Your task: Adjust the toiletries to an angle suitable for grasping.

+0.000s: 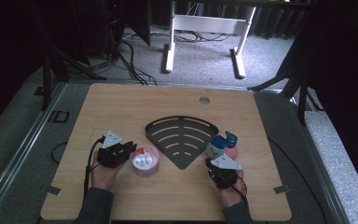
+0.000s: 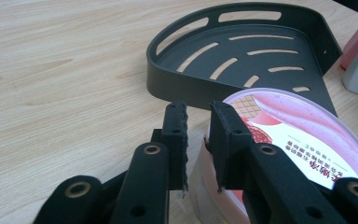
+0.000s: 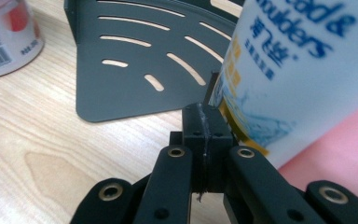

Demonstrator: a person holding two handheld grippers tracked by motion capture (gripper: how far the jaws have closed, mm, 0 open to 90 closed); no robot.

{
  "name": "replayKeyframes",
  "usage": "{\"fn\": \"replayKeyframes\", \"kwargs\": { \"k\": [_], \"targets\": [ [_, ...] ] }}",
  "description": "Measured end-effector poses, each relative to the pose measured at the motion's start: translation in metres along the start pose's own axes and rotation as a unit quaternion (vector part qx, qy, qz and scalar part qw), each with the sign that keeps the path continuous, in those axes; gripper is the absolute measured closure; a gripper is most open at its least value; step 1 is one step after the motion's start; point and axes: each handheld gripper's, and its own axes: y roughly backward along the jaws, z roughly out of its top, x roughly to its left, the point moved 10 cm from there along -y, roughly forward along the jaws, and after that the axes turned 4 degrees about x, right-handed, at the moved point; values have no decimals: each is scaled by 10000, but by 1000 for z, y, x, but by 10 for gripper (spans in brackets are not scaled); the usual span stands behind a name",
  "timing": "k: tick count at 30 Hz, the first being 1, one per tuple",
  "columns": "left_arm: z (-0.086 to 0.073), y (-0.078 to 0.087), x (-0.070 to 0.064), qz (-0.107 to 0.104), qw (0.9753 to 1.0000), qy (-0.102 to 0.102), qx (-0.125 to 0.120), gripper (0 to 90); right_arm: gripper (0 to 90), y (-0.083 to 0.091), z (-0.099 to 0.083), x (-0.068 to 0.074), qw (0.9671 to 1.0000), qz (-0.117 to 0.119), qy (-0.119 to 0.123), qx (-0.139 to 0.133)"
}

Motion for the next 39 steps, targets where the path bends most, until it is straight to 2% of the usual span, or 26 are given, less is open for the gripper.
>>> {"fn": "replayKeyframes", "kwargs": {
  "k": [4,13,19,25,27,29,32,39],
  "targets": [
    [0,0,0,7,10000,24,-27,752,900,5,-3,0,9998,189,-25,-33],
    [1,2,3,108,9999,-6,-116,736,900,13,-6,13,9990,394,228,-25],
    [-1,1,4,-64,9999,80,-91,722,900,13,-6,16,9987,416,285,-30],
    [-1,-3,-2,-216,9998,22,-20,729,900,15,-6,16,9987,423,269,-46],
    [-1,-3,-2,-282,9996,59,-5,733,900,15,-6,16,9987,430,265,-51],
    [-1,-3,-3,-377,9992,109,-2,731,900,15,-6,16,9987,444,259,-46],
    [-1,-5,-10,-678,9976,134,-13,731,899,16,-6,16,9986,461,257,-46],
    [0,-6,-11,-683,9975,200,-3,748,898,16,-5,18,9985,483,270,-43]
  ]
}}
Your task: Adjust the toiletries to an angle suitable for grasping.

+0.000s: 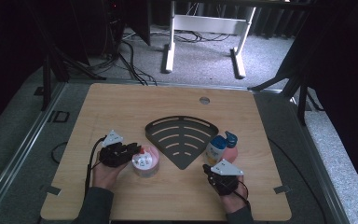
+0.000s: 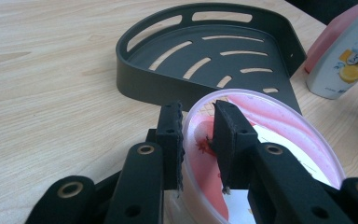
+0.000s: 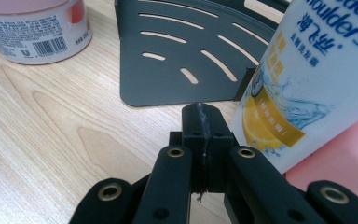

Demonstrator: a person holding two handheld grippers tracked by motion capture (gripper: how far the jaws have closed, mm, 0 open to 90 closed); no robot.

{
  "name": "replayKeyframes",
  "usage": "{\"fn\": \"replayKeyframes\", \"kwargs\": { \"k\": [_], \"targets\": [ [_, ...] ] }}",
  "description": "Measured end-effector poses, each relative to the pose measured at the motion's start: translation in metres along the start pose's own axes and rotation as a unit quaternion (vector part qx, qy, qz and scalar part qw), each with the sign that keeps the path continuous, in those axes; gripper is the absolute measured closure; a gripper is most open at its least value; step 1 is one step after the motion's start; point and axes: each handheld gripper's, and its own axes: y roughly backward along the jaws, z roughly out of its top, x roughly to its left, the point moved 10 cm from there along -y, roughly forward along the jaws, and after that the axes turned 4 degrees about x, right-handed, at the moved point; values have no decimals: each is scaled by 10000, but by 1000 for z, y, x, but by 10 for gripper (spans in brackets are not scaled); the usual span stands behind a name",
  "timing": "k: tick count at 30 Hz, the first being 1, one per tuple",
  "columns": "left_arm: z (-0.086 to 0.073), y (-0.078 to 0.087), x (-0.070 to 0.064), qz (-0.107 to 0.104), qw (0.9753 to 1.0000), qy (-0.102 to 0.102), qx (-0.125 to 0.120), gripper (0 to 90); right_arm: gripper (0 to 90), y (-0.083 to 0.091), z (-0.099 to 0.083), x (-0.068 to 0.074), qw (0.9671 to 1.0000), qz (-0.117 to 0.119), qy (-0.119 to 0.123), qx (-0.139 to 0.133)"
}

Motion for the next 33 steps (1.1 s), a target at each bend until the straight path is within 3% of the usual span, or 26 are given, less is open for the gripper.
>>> {"fn": "replayKeyframes", "kwargs": {
  "k": [6,18,29,33],
  "targets": [
    [-1,-2,-9,-21,9999,-135,33,775,896,1,1,2,10000,21,0,-6],
    [-1,-12,-41,-144,9987,-479,83,775,895,5,1,6,9999,91,51,-35],
    [-2,-25,-82,-468,9956,-803,109,767,895,5,-2,10,9998,149,111,-1],
    [-2,-27,-90,-518,9941,-943,123,690,883,5,-1,13,9996,224,156,-28]
  ]
}}
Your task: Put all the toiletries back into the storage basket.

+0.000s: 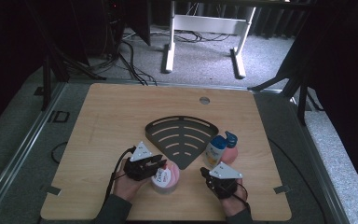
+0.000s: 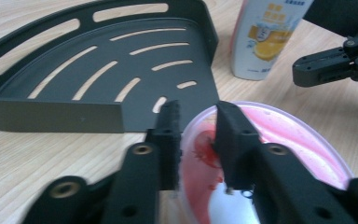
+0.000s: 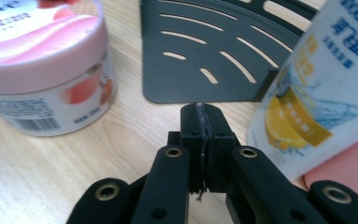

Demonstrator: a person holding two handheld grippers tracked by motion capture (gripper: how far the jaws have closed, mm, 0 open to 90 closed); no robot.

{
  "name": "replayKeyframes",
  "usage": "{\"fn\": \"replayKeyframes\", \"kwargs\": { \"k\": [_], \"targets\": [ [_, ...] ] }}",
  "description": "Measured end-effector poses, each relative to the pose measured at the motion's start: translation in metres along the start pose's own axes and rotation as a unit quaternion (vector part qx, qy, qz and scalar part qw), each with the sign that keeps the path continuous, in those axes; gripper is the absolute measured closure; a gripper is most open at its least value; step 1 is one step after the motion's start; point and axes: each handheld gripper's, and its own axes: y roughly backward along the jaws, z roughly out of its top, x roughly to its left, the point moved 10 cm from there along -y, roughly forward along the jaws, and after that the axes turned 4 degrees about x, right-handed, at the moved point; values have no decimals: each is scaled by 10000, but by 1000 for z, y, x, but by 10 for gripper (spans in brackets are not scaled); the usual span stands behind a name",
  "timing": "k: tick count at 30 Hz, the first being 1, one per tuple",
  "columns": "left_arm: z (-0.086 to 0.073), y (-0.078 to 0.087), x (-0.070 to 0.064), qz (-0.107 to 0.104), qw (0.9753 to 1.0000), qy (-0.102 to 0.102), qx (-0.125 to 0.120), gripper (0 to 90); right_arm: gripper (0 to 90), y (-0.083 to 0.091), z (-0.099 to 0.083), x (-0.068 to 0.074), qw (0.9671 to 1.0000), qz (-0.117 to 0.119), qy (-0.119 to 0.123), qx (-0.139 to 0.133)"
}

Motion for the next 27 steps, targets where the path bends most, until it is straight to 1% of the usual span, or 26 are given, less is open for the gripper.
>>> {"fn": "replayKeyframes", "kwargs": {
  "k": [2,3,4,6,9,11,13,14,15,16,17,21,24,27],
  "targets": [
    [1,3,-1,-55,10000,17,-61,653,877,1,1,3,9999,102,86,-33],
    [1,3,-1,-55,10000,17,-61,635,877,1,1,3,9999,102,86,-33],
    [1,8,-1,-106,9999,17,-132,635,875,1,2,5,9998,154,128,-51],
    [1,12,-1,-131,9998,-5,-164,596,864,1,1,12,9992,312,246,-46],
    [1,20,-2,-242,9994,-33,-235,568,843,0,1,18,9984,430,364,-23],
    [0,24,-2,-252,9994,-72,-243,542,826,0,1,22,9975,541,464,-25],
    [-2,27,-3,-265,9993,-116,-252,521,794,0,1,26,9965,684,473,-9],
    [-3,29,-4,-279,9992,-116,-255,507,771,0,2,27,9959,737,515,-16],
    [-3,29,-4,-279,9992,-116,-255,494,771,0,2,27,9959,737,515,-16],
    [-7,32,-5,-300,9991,-150,-242,494,752,0,2,28,9955,783,537,-12],
    [-8,33,-5,-328,9990,-177,-239,457,690,-1,2,30,9948,865,539,-6],
    [-14,38,-7,-436,9986,-174,-258,374,595,-2,1,34,9925,1091,543,55],
    [-19,39,-9,-492,9982,-234,-239,332,546,-4,0,40,9905,1236,604,90],
    [-23,40,-11,-490,9981,-291,-226,317,515,-6,1,46,9884,1353,690,90]
  ]
}}
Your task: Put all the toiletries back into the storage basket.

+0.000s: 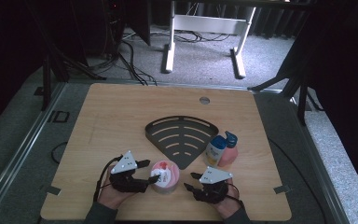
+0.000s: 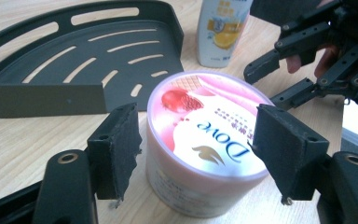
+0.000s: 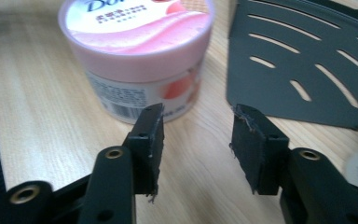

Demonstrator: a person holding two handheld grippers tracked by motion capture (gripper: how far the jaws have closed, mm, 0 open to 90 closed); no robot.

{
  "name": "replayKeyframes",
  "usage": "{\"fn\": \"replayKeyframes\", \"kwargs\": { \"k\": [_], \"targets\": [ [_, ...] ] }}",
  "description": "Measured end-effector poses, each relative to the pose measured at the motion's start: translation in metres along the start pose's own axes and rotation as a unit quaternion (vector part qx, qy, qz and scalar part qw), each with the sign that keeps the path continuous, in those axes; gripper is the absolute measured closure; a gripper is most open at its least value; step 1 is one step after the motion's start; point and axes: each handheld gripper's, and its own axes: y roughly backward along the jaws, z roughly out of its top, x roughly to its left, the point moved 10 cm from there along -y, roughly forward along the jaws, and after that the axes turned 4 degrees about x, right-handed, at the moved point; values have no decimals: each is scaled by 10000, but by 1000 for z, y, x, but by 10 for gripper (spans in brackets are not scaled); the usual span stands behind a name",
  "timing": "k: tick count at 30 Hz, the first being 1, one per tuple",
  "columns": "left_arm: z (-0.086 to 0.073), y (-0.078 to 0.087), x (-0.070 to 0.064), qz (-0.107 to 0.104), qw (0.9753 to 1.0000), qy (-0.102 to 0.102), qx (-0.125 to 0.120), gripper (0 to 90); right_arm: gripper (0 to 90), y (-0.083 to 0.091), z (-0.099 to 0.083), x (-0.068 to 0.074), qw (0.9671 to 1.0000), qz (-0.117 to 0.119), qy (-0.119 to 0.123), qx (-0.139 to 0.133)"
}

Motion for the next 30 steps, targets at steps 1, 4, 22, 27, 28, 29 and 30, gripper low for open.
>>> {"fn": "replayKeyframes", "kwargs": {
  "k": [1,4,22,27,28,29,30],
  "targets": [
    [-2,0,-1,-16,10000,-28,23,310,504,-1,1,2,10000,45,6,-1],
    [-7,-1,-4,-120,9997,-154,119,266,474,-5,3,7,9998,168,68,-10],
    [-25,-13,-13,-133,9969,-561,538,167,305,-28,12,25,9969,641,444,85],
    [-26,-20,-13,75,9953,-700,661,132,286,-30,12,24,9964,691,490,69],
    [-27,-20,-13,68,9951,-709,684,133,283,-31,12,23,9962,701,505,59],
    [-28,-21,-13,51,9952,-698,687,133,279,-31,13,23,9961,706,522,46],
    [-29,-21,-12,43,9950,-704,709,133,275,-31,13,23,9959,728,526,48]
  ]
}}
